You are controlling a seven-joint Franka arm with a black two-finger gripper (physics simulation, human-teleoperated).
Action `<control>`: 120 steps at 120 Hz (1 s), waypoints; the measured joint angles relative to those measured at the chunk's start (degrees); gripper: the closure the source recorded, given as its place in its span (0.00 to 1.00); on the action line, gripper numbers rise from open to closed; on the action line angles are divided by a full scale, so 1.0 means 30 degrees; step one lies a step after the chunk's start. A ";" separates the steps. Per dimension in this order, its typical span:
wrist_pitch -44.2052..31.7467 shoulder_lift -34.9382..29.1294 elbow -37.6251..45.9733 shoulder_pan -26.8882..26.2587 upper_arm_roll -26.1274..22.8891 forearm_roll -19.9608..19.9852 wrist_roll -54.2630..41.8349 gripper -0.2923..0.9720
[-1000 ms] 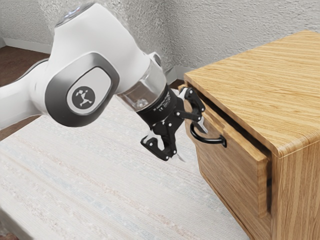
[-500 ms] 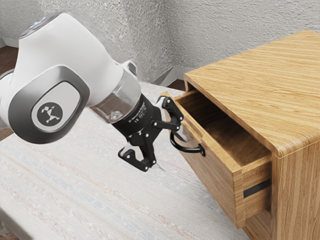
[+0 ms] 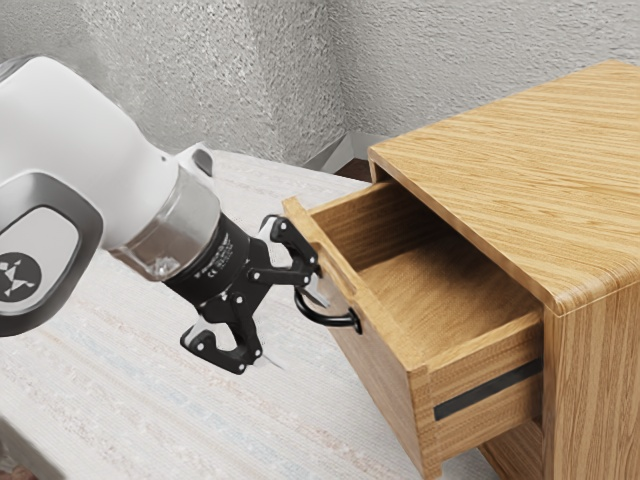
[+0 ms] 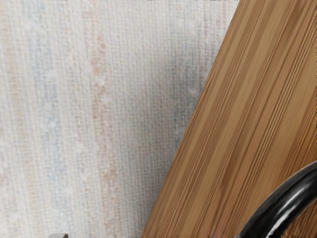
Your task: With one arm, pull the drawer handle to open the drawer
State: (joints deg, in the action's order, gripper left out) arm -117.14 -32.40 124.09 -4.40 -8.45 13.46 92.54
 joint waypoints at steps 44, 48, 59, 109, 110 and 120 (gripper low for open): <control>0.0057 -0.2535 0.2069 -0.0669 0.0680 -0.0028 0.0115 0.41; 0.0080 -0.2728 0.2191 -0.0735 0.0778 -0.0029 0.0126 0.41; 0.0144 -0.3189 0.2477 -0.0863 0.0887 -0.0032 0.0158 0.41; 0.0596 -0.5102 0.3631 -0.0989 0.1228 -0.0071 0.0304 0.39; 0.0621 -0.5120 0.3612 -0.0994 0.1245 -0.0086 0.0304 0.39; 0.1678 -0.4990 0.1248 -0.1003 0.1291 -0.0786 0.0184 0.34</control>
State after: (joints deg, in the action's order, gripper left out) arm -112.10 -47.37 127.83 -7.41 -4.58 11.10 93.09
